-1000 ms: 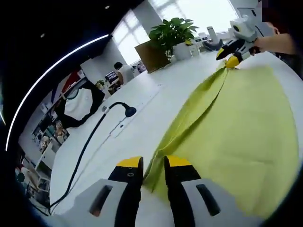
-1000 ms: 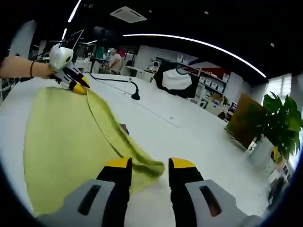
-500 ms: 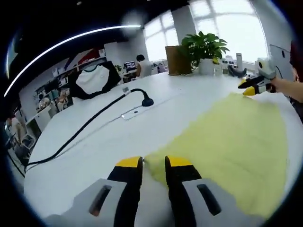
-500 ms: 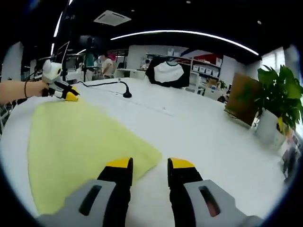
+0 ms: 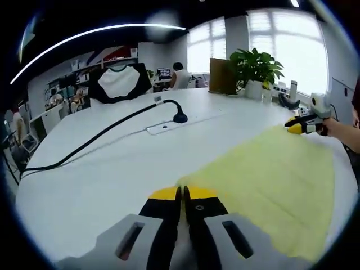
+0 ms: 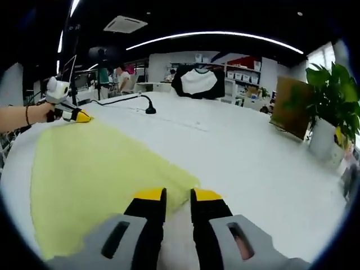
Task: Fold the garment on the visible template until the final outline fits inside the template.
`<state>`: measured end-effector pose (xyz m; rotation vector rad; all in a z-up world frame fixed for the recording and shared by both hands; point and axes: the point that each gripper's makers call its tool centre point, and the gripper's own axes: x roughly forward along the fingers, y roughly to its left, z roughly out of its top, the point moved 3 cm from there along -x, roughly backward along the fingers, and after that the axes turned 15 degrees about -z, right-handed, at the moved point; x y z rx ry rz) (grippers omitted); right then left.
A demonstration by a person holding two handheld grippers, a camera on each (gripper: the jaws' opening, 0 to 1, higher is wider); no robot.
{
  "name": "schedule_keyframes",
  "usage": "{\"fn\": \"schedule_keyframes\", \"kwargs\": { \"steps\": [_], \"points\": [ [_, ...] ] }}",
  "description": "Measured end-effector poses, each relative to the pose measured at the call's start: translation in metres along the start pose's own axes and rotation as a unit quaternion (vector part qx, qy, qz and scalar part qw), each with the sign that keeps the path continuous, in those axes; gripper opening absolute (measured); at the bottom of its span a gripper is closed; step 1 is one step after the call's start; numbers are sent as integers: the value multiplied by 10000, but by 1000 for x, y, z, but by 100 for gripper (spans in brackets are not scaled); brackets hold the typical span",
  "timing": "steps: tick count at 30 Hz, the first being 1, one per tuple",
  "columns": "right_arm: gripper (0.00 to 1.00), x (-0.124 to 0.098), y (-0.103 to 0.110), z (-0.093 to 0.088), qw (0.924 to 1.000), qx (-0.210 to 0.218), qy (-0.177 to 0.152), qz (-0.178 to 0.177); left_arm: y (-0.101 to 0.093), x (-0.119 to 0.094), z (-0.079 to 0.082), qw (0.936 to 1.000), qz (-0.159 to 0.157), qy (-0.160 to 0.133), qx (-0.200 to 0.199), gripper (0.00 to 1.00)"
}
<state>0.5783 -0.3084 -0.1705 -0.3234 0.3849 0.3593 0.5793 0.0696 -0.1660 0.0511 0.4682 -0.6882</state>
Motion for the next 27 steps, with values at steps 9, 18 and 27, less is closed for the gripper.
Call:
{"fn": "schedule_keyframes", "kwargs": {
  "steps": [9, 18, 27],
  "points": [
    [0, -4, -15, -4, 9984, -91, 69, -545, -5, -7, 9, 9965, 205, 143, 796, 3],
    [0, -20, -19, 16, 9973, 228, -430, -549, 2, -14, 16, 9936, 515, 86, 1000, 4],
    [0, -36, -14, 31, 9934, 457, -839, -626, -15, -38, 20, 9980, 370, -333, 379, 4]
  ]
}}
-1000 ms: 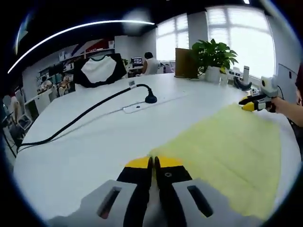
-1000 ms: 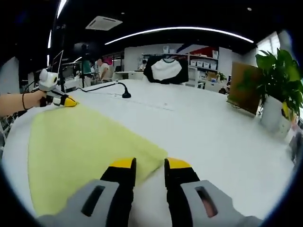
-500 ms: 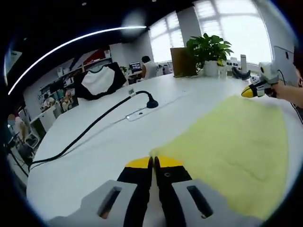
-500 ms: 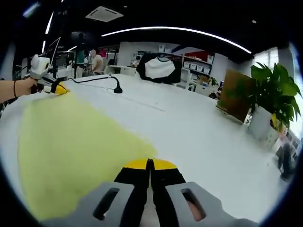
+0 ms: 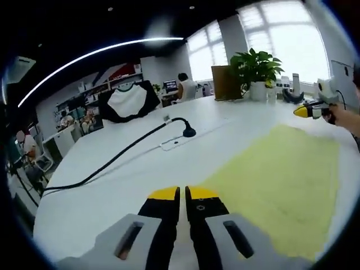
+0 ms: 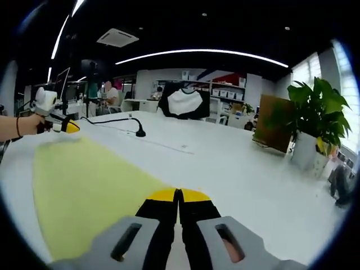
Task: Fold the garment on the visible template until the final outline fits inside the template.
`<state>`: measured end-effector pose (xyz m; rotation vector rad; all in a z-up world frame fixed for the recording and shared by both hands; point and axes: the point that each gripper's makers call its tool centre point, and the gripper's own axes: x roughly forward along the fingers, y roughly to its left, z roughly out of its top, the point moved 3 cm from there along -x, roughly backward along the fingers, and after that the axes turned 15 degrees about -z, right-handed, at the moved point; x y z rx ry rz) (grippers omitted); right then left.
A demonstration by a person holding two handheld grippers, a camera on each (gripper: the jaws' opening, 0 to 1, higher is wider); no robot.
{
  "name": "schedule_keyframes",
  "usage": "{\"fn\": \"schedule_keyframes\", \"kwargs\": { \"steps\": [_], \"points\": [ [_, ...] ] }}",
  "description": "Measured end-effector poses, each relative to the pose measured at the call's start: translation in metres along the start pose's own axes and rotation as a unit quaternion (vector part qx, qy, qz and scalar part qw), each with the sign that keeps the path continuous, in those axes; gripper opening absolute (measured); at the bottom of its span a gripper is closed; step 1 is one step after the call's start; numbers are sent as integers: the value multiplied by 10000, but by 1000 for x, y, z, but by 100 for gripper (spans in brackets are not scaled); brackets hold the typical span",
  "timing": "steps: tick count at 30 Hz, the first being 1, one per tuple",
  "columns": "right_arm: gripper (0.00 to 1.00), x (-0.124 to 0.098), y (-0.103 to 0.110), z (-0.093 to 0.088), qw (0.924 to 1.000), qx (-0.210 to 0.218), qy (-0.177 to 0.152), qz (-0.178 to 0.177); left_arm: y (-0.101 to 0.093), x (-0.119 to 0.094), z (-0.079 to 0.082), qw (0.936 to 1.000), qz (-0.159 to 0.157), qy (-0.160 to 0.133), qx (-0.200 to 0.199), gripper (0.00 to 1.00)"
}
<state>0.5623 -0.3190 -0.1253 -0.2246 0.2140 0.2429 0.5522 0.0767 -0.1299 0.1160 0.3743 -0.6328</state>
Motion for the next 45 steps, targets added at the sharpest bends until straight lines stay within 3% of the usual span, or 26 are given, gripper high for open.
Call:
{"fn": "schedule_keyframes", "kwargs": {
  "steps": [1, 3, 5, 11, 16, 21, 25, 32, 37, 40, 45],
  "points": [
    [0, -2, 1, 0, 10000, -4, -2, 10, -2, -4, 0, 9999, 1, -65, -76, 5],
    [0, -11, 2, 1, 9998, 178, -9, -49, 4, -18, 2, 9986, 457, -258, -58, 7],
    [0, -15, 8, -3, 9997, 161, 92, 133, 1, -24, 2, 9987, 402, -301, -27, 8],
    [0, -34, 14, -10, 9998, -195, 92, 56, -9, -44, 4, 9977, 414, -533, -5, 8],
    [0, -51, 19, -11, 9993, -365, 10, 66, -29, -62, 0, 9980, 260, -580, -16, 8],
    [12, -72, 27, -11, 9984, -561, -65, 58, -42, -77, -11, 9981, 115, -581, -141, 9],
    [13, -87, 34, -14, 9989, -417, -16, 200, -52, -89, -21, 9980, 43, -597, -190, 11],
    [23, -100, 43, -29, 9991, -349, 112, 228, -63, -108, -39, 9973, -5, -638, -365, 15],
    [31, -112, 46, -36, 9988, -415, 77, 239, -73, -113, -54, 9957, -288, -570, -674, 16],
    [33, -120, 46, -43, 9990, -218, 247, 312, -77, -113, -52, 9930, -520, -753, -750, 19],
    [29, -128, 47, -50, 9977, 32, 414, 537, -89, -105, -56, 9893, -777, -731, -995, 23]
  ]
}}
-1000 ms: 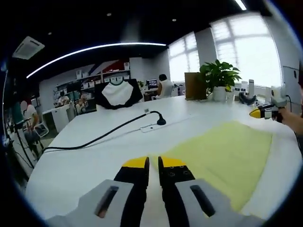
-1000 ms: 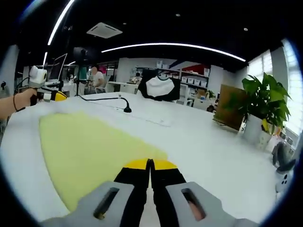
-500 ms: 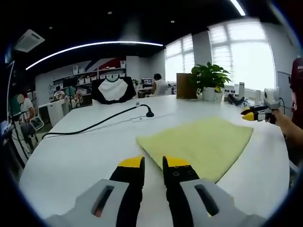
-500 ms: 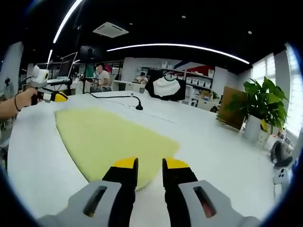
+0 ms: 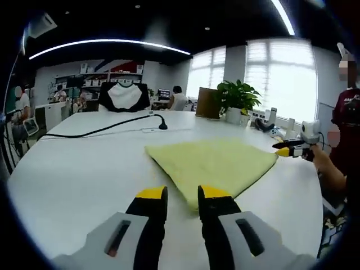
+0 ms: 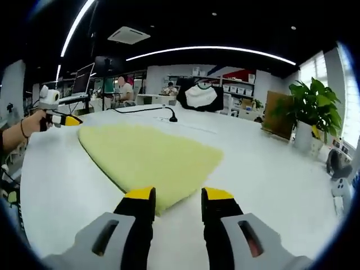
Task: Fold the garment on the visible template until the final outline fits inside the template.
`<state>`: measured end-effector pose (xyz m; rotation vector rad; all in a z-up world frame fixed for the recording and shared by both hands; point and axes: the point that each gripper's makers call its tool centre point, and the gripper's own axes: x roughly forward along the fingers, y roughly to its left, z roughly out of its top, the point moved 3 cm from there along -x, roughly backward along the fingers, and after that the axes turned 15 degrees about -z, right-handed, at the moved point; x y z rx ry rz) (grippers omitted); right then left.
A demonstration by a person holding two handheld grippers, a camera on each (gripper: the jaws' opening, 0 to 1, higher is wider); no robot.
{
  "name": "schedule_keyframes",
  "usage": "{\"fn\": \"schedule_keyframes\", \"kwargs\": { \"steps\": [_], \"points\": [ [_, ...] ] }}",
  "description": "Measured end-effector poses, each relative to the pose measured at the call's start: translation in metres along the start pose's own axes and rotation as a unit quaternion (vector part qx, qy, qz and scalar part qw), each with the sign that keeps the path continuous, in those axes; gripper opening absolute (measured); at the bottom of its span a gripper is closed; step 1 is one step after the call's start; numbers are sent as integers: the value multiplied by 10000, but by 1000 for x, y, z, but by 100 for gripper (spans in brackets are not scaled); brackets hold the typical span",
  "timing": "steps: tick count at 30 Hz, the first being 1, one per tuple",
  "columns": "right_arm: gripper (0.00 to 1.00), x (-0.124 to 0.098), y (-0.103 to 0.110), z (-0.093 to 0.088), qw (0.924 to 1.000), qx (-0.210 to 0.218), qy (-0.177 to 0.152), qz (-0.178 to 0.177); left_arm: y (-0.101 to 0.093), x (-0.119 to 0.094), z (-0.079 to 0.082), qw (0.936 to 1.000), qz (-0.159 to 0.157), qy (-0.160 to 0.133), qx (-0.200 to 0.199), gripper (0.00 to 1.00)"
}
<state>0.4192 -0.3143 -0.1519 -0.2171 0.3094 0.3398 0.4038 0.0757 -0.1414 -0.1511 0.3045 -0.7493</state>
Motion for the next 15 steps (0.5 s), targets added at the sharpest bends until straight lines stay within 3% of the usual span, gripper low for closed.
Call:
{"fn": "schedule_keyframes", "kwargs": {
  "steps": [5, 8, 15],
  "points": [
    [27, -2, 9, -6, 9994, 172, 212, 229, -1, 4, -6, 9999, -29, 104, -81, 21],
    [24, -3, 17, -7, 9977, 403, 270, 470, -6, 9, -9, 9993, -237, 188, -239, 20],
    [20, 7, 24, -6, 9958, 575, 439, 557, -2, 19, -16, 9982, -283, 367, -378, 15]
  ]
}}
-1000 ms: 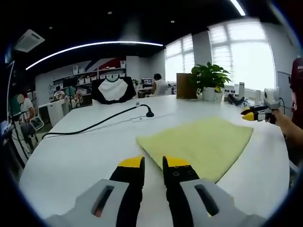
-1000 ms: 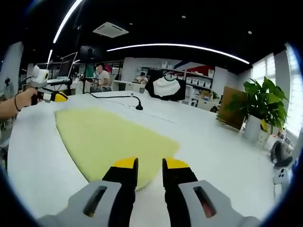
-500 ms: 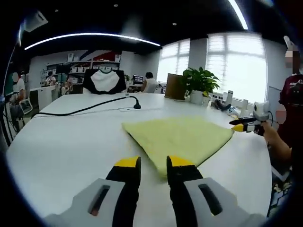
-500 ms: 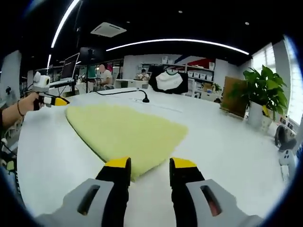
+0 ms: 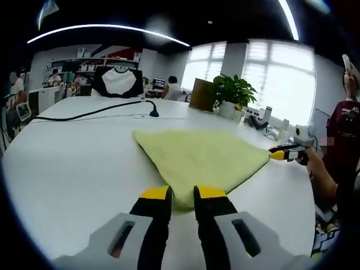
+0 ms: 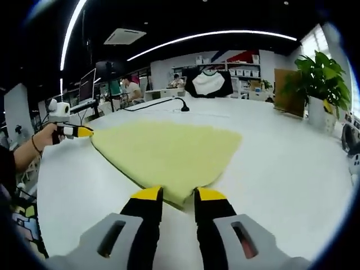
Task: Fold the garment on the visible template until the final outline fits inside the template.
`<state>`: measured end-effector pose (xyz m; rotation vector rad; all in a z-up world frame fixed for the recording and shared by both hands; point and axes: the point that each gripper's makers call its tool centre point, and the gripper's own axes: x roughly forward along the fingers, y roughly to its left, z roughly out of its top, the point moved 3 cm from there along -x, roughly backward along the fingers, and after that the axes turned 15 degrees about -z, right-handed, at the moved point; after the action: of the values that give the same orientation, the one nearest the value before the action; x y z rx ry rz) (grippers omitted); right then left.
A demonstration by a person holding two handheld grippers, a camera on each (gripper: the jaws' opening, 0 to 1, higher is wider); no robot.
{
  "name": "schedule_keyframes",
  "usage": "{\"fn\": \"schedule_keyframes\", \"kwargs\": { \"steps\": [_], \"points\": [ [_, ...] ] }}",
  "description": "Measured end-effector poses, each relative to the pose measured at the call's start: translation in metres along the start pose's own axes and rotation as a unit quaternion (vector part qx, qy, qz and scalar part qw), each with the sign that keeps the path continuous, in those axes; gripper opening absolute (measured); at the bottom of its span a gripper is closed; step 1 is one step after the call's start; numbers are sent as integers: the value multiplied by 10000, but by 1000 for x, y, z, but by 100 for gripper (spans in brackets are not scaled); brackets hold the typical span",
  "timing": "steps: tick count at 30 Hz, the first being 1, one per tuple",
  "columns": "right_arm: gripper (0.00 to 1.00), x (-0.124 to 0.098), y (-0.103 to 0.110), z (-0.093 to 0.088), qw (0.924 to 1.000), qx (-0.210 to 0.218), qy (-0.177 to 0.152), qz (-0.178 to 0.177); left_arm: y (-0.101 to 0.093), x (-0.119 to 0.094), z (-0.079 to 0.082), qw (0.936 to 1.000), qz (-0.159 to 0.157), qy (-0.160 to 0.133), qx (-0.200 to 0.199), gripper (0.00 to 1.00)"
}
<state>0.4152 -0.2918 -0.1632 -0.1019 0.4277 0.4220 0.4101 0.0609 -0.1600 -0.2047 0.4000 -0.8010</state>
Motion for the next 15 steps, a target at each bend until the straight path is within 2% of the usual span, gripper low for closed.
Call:
{"fn": "schedule_keyframes", "kwargs": {
  "steps": [2, 4, 6, 8, 9, 11, 13, 15],
  "points": [
    [15, 2, -1, -1, 10000, -6, 44, -41, -1, 1, -2, 9998, -103, -14, -145, 8],
    [9, 4, -3, -2, 9999, 6, 56, -108, -2, 0, -1, 9999, -57, -57, -152, 7],
    [5, 4, -2, -1, 9999, 144, 14, -3, -2, -2, -2, 9998, -27, -65, -160, 6],
    [4, 4, -4, 1, 9999, 99, -37, -66, -2, -4, -4, 9997, 3, -65, -214, 4],
    [3, 4, -7, 2, 9997, -103, -123, -200, -1, -6, -4, 9996, 28, -86, -280, 3],
    [2, 4, -6, 0, 9998, -94, -15, -184, -3, -6, -5, 9995, 17, -98, -308, 2],
    [1, 3, -7, 1, 9996, -70, -26, -257, -1, -8, -4, 9998, 140, -62, -142, 2],
    [1, 0, -11, -1, 9984, -292, 48, -472, 1, -11, -6, 9996, 270, 46, 47, 2]
  ]
}}
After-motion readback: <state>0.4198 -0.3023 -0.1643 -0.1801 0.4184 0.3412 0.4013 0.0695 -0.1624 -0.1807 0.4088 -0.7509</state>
